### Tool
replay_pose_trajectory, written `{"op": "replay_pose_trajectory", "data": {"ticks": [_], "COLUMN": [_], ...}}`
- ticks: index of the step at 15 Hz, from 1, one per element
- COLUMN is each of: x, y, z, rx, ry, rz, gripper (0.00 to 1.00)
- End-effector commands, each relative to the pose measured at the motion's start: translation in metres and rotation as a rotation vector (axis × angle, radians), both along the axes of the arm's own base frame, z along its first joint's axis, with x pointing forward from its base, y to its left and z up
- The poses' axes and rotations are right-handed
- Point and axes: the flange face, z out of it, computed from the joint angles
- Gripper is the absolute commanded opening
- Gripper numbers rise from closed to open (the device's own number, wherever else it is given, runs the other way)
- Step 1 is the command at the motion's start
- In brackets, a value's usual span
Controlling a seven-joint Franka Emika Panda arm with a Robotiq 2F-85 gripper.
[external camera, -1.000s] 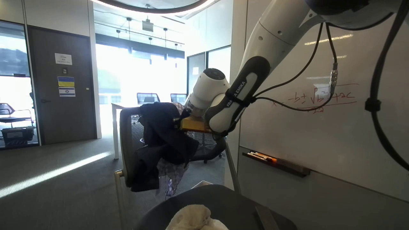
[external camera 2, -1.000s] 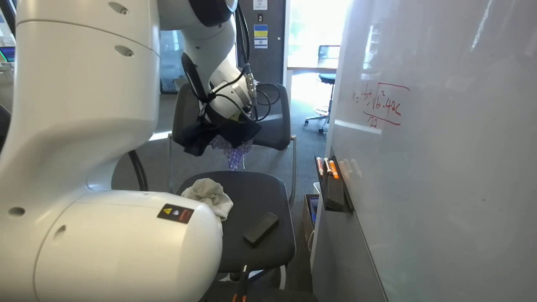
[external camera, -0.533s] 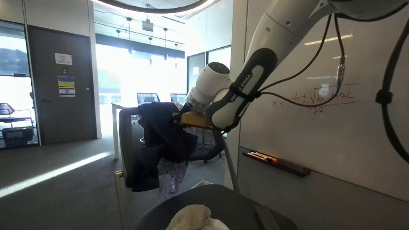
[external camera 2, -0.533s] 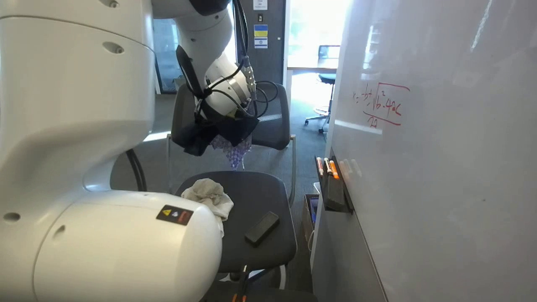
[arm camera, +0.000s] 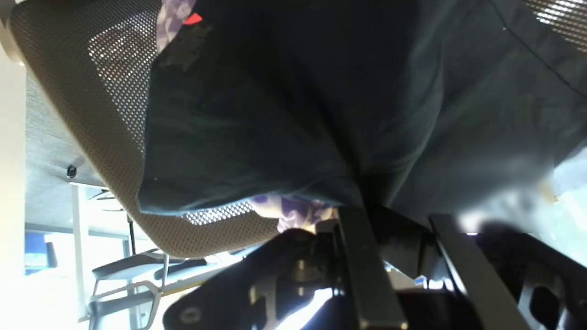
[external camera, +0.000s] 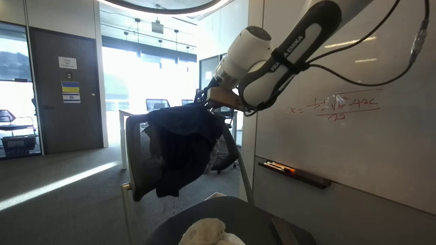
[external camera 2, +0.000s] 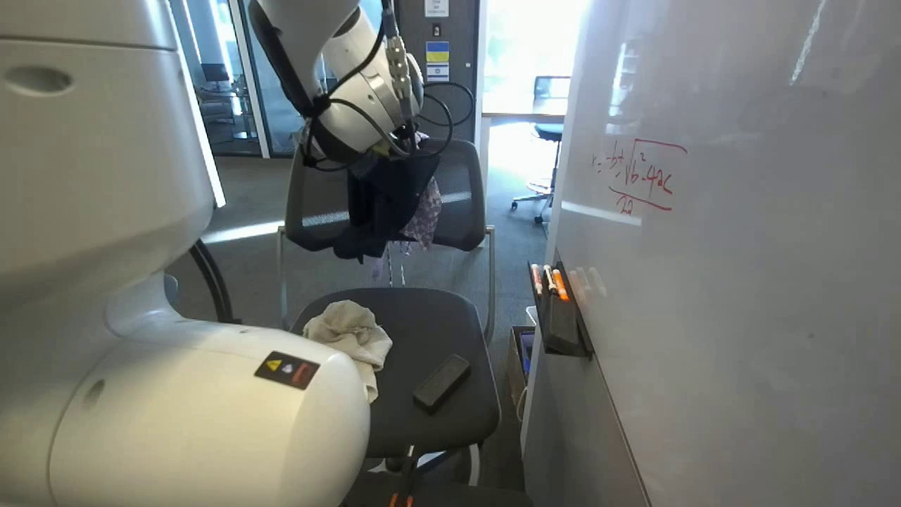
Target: Put the clothes on the chair's seat
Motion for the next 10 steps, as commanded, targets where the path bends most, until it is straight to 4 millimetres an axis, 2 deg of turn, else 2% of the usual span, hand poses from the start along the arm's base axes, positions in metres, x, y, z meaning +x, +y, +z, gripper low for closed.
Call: {"op": "replay_pose_trajectory", "data": {"ticks": [1,3,5,10], "x": [-0.052,-0.076,-0.100,-0.153], "y": [-0.001,0.011,0.023,0.012], "z": [0.049,0.056,0.058,0.111], "rx": [0.010,0.024,0.065,0.071], "ry": [-0.071,-0.063,0.024,0.215], "rz": [0.005,0.030,0.054,0.060], "gripper": [0.02,0.02,0.02,0.02]}}
